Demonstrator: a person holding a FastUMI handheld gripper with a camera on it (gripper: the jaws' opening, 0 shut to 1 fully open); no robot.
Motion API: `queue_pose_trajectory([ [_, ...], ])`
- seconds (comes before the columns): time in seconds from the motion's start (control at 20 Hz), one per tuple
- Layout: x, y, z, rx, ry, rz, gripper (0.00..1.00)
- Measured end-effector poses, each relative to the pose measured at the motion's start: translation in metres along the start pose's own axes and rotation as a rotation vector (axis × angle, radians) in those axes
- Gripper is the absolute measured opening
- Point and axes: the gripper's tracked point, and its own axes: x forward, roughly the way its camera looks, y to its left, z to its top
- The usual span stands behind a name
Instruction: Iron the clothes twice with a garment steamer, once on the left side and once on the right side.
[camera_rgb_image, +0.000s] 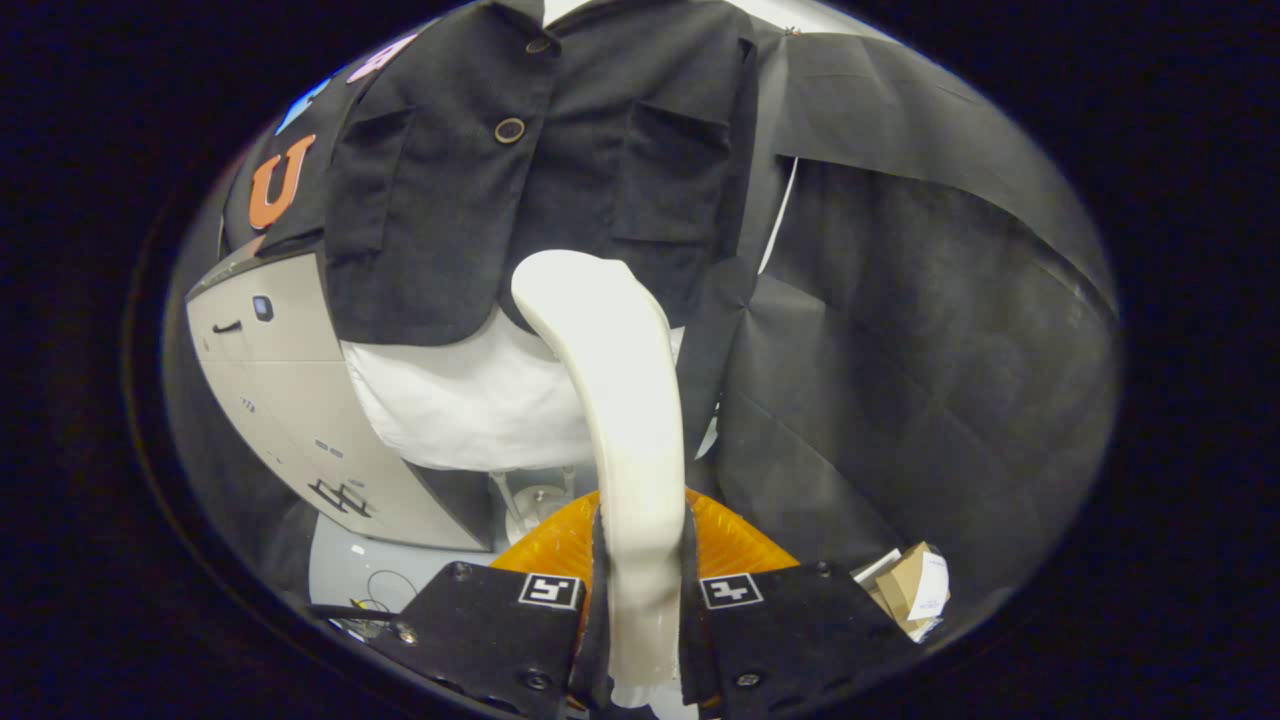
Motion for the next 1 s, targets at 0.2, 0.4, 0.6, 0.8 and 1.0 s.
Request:
queue_pose_trajectory([
  [0.2, -0.057, -0.018, 0.018, 0.043, -0.066, -0.001, 0.30],
  [0.4, -0.109, -0.037, 0.049, 0.074, -0.160, 0.009, 0.30],
  [0.6, -0.160, -0.051, 0.082, 0.082, -0.277, 0.065, 0.30],
  [0.8, -0.205, -0.062, 0.097, 0.074, -0.369, 0.168, 0.30],
  [1.0, -0.246, -0.088, 0.096, 0.067, -0.441, 0.253, 0.31],
])
